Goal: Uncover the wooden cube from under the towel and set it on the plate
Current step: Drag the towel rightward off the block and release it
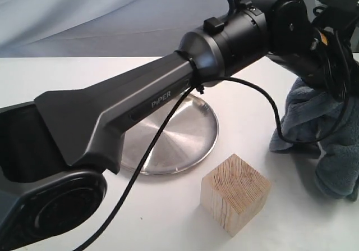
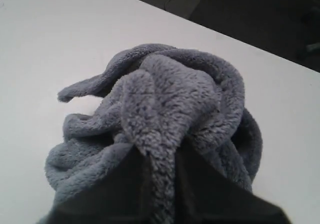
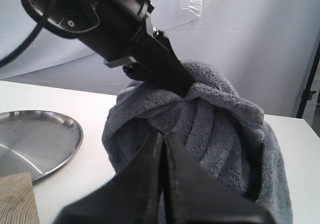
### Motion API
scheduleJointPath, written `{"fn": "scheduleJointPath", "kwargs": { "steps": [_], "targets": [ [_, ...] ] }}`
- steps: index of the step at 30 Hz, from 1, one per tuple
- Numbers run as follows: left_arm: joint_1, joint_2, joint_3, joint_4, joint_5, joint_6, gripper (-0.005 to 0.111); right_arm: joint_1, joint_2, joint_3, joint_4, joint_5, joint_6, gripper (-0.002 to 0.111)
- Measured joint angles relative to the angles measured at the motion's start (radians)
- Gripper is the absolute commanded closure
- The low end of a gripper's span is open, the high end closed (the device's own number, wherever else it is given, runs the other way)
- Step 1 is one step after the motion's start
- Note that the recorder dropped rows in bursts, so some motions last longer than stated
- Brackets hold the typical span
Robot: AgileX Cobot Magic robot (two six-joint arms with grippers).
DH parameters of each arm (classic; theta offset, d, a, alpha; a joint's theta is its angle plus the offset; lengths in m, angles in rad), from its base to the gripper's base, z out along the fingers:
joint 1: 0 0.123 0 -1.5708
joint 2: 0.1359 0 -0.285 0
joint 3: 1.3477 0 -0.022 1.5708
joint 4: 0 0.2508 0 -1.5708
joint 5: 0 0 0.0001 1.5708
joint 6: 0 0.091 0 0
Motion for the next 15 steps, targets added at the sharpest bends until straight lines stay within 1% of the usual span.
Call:
{"fn": "scheduleJointPath", "kwargs": {
  "steps": [2,6,7,8,10,15],
  "targets": [
    [0.0,0.014,0.0,0.011,0.007,0.0,0.081,0.0,0.0,0.0,0.0,0.0,0.0,0.108],
    [0.0,0.032,0.0,0.021,0.065,0.0,0.045,0.0,0.0,0.0,0.0,0.0,0.0,0.108],
    [0.0,0.032,0.0,0.021,0.083,0.0,0.039,0.0,0.0,0.0,0.0,0.0,0.0,0.108],
    [0.0,0.032,0.0,0.022,0.101,0.0,0.034,0.0,0.0,0.0,0.0,0.0,0.0,0.108],
    [0.0,0.027,0.0,0.033,0.131,0.0,0.031,0.0,0.0,0.0,0.0,0.0,0.0,0.108],
    [0.0,0.001,0.0,0.096,0.248,0.0,0.031,0.0,0.0,0.0,0.0,0.0,0.0,0.108]
  ]
}}
